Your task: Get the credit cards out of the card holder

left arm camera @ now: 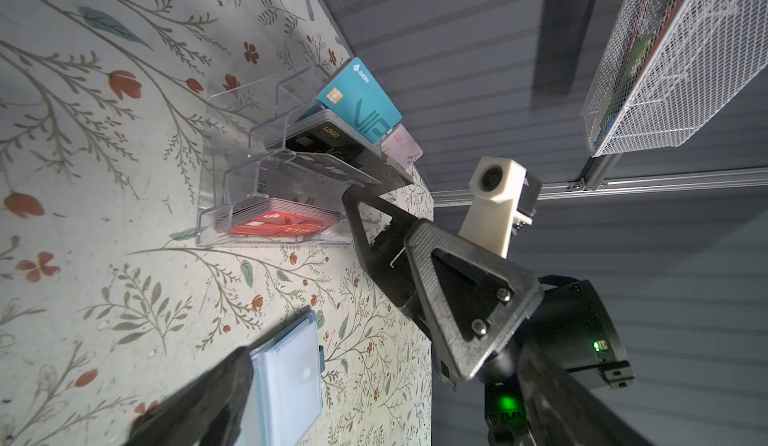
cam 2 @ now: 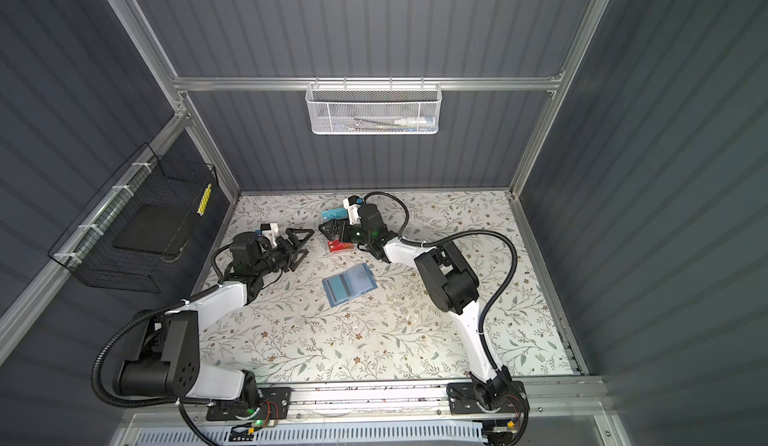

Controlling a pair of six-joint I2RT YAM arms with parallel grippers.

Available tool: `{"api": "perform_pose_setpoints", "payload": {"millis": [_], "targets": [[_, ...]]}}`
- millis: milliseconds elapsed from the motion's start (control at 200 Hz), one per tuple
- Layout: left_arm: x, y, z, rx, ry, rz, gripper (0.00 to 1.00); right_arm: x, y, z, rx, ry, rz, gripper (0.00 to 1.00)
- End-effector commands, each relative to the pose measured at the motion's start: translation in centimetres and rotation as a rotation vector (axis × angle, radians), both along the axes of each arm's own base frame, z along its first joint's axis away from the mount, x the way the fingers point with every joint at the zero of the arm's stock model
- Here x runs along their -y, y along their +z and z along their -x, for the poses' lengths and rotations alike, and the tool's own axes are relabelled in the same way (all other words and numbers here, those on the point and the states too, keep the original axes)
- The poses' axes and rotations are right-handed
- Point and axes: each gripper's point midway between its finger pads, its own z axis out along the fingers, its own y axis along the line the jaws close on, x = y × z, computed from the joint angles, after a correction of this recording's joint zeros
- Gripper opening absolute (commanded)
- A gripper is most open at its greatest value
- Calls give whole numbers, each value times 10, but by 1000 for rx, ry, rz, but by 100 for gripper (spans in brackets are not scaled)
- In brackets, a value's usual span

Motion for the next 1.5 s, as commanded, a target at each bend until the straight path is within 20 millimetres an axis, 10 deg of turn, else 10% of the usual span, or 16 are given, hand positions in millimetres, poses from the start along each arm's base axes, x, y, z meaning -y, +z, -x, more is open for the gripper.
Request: {"api": "perform_pose_setpoints", "payload": {"millis": [0,560,1001,1291,1496], "targets": [[1,9,-9,28,-4,10,100,-5,7,-8,20,10,-3,99],[2,-4,-13,11,-18,-2,100,-14,-1,-22,10,27,-30,99],[5,2,-9,35,-54,-30,100,0,29,-2,54,34,-52,99],[33,15,4,83,-155,-107,100,40,65,25,109,-14,-3,99],[42,27,15,136,-153,-371,100,119,87,45,119,-147,75,99]]}}
